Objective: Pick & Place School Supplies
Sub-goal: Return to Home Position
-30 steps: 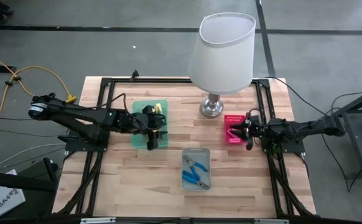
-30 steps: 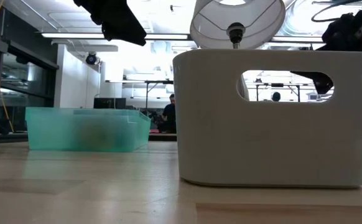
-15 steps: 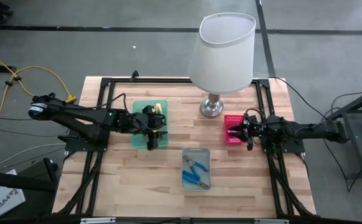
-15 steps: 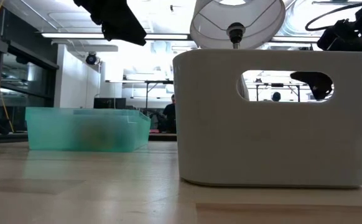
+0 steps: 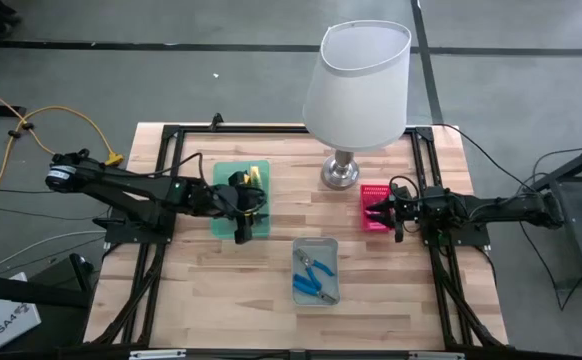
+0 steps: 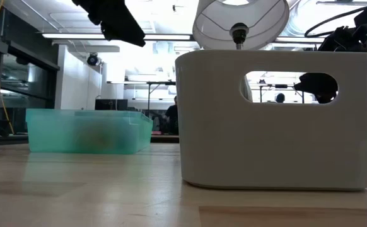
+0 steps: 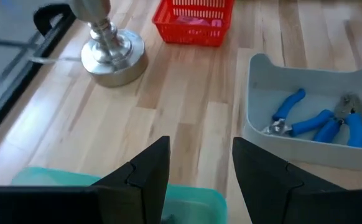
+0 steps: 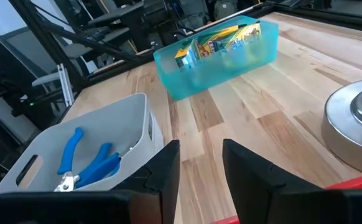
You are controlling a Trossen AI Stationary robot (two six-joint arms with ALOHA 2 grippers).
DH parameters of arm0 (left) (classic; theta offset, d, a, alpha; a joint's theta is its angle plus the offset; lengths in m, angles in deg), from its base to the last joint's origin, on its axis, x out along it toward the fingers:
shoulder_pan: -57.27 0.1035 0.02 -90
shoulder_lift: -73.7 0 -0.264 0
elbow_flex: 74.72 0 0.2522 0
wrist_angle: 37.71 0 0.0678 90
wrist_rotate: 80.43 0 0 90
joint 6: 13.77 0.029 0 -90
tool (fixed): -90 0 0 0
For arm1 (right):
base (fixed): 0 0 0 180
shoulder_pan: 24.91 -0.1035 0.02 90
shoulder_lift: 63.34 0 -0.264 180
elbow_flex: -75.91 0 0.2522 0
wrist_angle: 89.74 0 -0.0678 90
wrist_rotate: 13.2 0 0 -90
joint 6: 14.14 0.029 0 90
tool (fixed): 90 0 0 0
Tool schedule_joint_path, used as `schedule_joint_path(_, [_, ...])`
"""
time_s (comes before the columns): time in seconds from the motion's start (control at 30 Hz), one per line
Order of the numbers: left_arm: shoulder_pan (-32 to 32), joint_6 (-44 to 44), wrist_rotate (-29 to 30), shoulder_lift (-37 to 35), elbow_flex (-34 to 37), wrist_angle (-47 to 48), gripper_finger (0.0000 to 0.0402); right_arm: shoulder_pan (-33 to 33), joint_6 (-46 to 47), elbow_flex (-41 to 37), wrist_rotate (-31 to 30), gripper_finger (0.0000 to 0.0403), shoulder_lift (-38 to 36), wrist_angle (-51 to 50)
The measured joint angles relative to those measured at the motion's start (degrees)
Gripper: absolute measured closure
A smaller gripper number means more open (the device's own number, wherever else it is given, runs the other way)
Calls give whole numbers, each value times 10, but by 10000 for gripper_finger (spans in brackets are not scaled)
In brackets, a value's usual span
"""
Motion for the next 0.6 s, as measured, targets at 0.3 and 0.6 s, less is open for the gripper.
schedule_joint_path(0.3, [58,30,-17,-28,82,-92,234,0,0,0,0,289,0,0])
schedule_joint_path(0.6, [127,82,-121,-116,173,-142,234,0,-1,-1,-2,289,0,8])
